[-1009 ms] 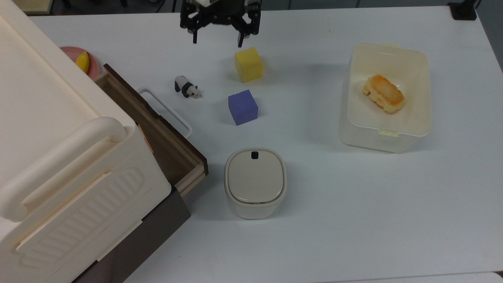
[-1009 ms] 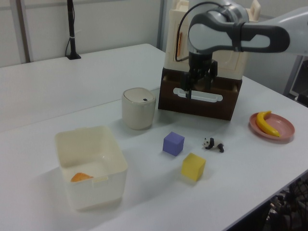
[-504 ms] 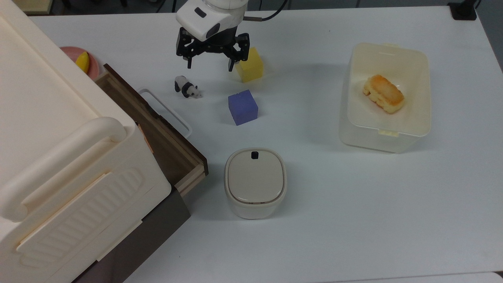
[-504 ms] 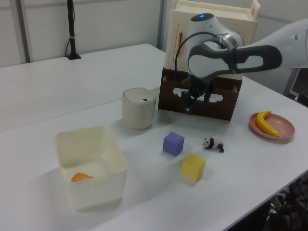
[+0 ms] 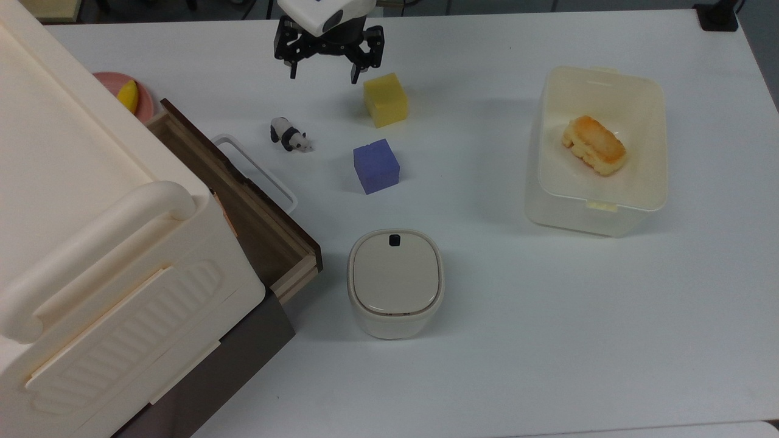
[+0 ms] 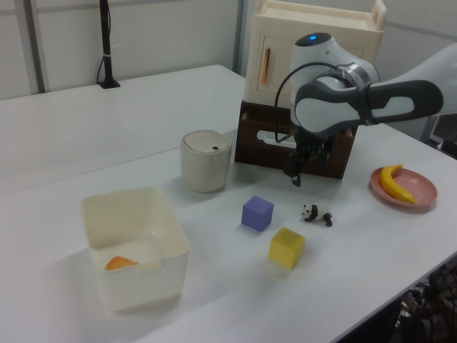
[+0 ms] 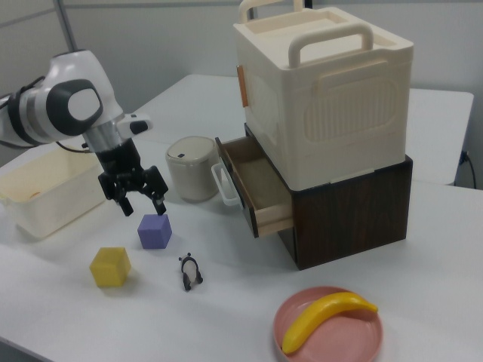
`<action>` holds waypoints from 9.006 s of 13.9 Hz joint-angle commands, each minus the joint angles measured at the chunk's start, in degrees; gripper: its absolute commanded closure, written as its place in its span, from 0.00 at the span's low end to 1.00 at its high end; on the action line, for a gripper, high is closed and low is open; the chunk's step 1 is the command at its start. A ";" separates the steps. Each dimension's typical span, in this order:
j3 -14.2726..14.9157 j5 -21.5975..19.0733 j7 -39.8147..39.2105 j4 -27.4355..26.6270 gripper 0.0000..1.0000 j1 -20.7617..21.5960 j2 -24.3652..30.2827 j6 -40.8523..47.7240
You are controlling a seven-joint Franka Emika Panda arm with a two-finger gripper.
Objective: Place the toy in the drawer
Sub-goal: 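Move the open gripper down toward the black-and-white panda toy, then lower the gripper around the panda toy and close on it, then lift the panda toy up off the table, then carry the panda toy over the open drawer and lower it inside, then open the gripper to release the panda toy into the drawer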
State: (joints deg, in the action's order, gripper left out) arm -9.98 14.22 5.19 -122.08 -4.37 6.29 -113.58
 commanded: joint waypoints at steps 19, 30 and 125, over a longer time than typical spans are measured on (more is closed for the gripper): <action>1.01 11.35 -38.91 -11.69 0.00 -10.13 -4.79 -18.78; 1.02 11.09 -47.36 -11.25 0.00 -10.92 -9.54 -19.14; 7.00 -2.01 -44.06 25.50 0.28 -8.47 -15.08 -6.41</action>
State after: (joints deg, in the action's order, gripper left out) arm -2.98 10.92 -43.37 -95.26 -15.43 -10.74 -122.52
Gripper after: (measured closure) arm 0.379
